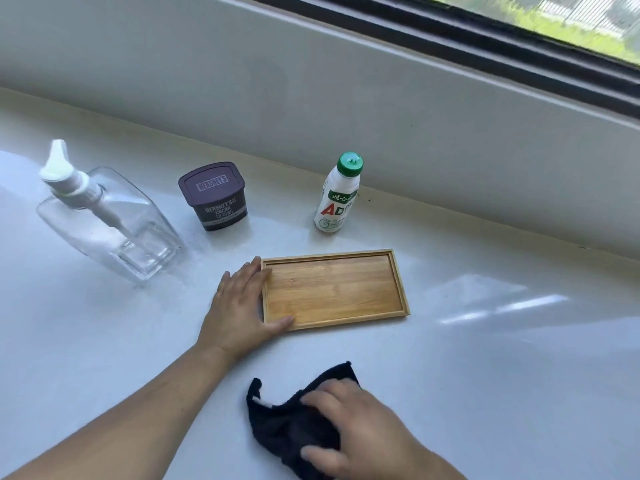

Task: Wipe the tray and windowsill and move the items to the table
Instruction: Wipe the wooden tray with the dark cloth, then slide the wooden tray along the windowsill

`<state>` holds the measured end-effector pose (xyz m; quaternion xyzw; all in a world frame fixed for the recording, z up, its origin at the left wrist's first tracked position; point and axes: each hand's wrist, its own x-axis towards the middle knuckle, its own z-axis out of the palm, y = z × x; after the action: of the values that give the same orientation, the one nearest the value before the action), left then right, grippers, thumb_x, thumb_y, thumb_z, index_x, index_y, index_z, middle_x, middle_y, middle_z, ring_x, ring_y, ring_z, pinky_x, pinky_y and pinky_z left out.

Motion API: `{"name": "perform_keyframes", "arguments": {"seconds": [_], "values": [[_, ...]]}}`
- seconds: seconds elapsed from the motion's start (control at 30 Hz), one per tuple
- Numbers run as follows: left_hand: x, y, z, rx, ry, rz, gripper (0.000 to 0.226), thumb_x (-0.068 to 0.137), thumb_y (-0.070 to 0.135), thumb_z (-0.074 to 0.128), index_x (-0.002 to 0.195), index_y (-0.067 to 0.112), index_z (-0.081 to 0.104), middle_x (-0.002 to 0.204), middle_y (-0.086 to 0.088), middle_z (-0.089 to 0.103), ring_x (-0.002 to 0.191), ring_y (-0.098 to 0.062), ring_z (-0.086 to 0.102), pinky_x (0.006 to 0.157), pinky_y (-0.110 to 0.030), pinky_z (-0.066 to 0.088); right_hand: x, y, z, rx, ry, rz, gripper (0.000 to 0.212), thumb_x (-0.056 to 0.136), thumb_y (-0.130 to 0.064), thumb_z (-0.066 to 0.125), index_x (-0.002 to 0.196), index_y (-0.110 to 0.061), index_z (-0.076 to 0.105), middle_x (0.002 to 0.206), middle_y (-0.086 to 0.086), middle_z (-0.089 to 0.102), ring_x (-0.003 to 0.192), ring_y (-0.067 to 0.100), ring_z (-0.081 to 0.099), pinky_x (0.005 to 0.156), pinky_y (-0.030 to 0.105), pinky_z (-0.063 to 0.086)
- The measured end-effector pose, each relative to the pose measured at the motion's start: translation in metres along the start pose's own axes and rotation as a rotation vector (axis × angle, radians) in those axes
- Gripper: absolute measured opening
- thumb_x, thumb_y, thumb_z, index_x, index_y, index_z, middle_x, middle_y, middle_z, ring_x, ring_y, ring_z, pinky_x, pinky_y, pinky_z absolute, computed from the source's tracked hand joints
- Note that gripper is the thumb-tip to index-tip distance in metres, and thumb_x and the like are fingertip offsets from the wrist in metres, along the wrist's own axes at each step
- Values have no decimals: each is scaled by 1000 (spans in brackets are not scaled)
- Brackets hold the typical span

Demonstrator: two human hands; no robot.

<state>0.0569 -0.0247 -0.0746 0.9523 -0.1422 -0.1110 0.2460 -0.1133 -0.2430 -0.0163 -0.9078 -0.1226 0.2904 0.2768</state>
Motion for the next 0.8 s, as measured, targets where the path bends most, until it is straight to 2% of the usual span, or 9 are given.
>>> {"name": "perform_keyframes", "arguments": {"seconds": [0.07,0.13,0.23,0.33,0.47,0.57,0.63,0.7,0.8], "values": [[-3,3,-5,-115,55,-119,77,80,62,71,145,25,52,150,-5,54,141,-23,43,116,-43,37,1,21,-30,79,314,214,57,91,-68,55,140,-41,50,138,-18,54,131,3,44,108,30,44],[-10,11,-11,-260,101,-299,57,83,55,62,134,31,57,127,2,67,117,-19,58,87,-36,49,13,46,-65,204,579,459,57,97,-60,53,147,-34,48,146,-8,55,137,13,46,108,34,42],[-14,30,-10,-505,-30,-485,49,86,42,63,133,35,51,124,10,65,93,-1,59,70,-28,44,39,72,-106,699,610,698,66,101,-64,42,157,-31,34,159,3,47,144,25,44,109,40,38],[-14,51,-13,-661,-87,-553,64,80,43,66,140,36,46,121,11,57,93,2,56,72,-29,45,47,82,-116,864,557,698,73,95,-75,34,157,-35,35,155,-2,48,144,27,44,115,44,35],[-20,87,-13,-642,-129,-594,76,64,47,60,139,40,47,133,6,50,113,-20,54,88,-42,46,19,94,-123,924,571,627,84,78,-87,30,145,-40,48,130,-15,54,126,16,48,104,38,34],[-24,136,6,-672,-175,-559,71,63,45,60,133,46,49,146,4,49,120,-22,53,91,-42,45,-32,129,-137,931,644,604,74,81,-85,31,137,-42,53,114,-26,57,117,11,50,99,33,34],[-18,183,25,-682,-216,-520,70,62,44,60,131,47,50,146,2,50,121,-22,54,94,-43,48,-75,164,-151,950,701,589,58,85,-79,34,130,-48,54,116,-23,55,110,6,52,95,27,36],[-5,238,45,-677,-265,-472,69,62,43,60,130,47,51,141,2,53,112,-17,58,85,-38,48,-121,205,-166,954,741,620,44,92,-76,34,124,-50,51,124,-15,57,114,9,55,100,30,41],[21,328,77,-683,-323,-400,67,63,42,60,129,46,51,135,6,56,102,-8,58,76,-32,46,-186,267,-190,987,796,687,48,91,-80,32,124,-50,48,122,-14,59,124,19,53,114,43,38]]}}
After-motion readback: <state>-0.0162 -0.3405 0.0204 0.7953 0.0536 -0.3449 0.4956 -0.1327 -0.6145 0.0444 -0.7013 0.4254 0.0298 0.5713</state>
